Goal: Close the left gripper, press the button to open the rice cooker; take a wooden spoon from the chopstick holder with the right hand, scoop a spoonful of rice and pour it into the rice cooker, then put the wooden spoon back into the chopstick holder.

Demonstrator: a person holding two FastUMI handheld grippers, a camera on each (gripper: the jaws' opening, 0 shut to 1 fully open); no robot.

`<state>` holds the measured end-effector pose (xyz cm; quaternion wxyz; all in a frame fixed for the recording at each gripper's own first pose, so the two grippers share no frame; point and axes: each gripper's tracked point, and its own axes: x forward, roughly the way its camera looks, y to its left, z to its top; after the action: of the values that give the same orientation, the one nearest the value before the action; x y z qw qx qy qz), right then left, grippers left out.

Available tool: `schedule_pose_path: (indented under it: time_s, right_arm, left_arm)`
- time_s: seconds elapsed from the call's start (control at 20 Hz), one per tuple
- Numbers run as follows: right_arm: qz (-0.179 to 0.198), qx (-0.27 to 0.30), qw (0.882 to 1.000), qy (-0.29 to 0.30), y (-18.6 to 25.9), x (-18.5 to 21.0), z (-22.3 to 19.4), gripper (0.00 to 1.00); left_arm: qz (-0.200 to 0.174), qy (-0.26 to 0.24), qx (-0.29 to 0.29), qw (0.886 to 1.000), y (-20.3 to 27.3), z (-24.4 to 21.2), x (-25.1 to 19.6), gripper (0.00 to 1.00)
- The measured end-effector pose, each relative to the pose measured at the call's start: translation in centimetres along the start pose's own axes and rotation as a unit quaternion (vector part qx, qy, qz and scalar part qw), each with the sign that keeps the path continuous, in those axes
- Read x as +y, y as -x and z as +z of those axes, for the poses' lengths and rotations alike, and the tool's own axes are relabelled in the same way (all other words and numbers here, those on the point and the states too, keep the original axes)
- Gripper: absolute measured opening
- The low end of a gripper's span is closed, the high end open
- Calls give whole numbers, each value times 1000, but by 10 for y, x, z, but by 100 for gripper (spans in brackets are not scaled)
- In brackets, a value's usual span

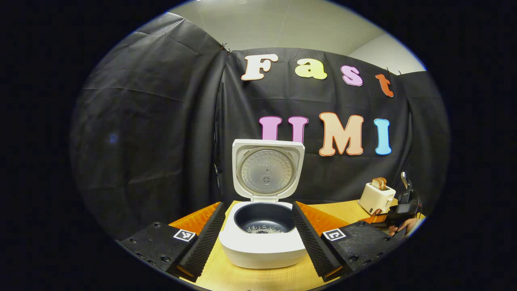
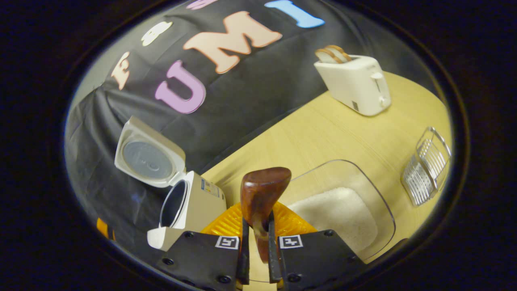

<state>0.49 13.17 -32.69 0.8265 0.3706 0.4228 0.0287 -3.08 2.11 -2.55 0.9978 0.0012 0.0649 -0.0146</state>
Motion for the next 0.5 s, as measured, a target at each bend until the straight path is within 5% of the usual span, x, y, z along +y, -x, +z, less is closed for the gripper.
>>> schedule_pose_path:
  time_s: [0.15, 0.5]
  right_arm:
    - [11, 1, 997, -83, 6, -20, 15, 21]
    - [39, -30, 988, -144, 31, -25, 60, 20]
  left_arm:
    - [-2, -3, 0, 1000, 0, 0, -4, 98]
    - [-6, -3, 2, 1000, -2, 0, -10, 98]
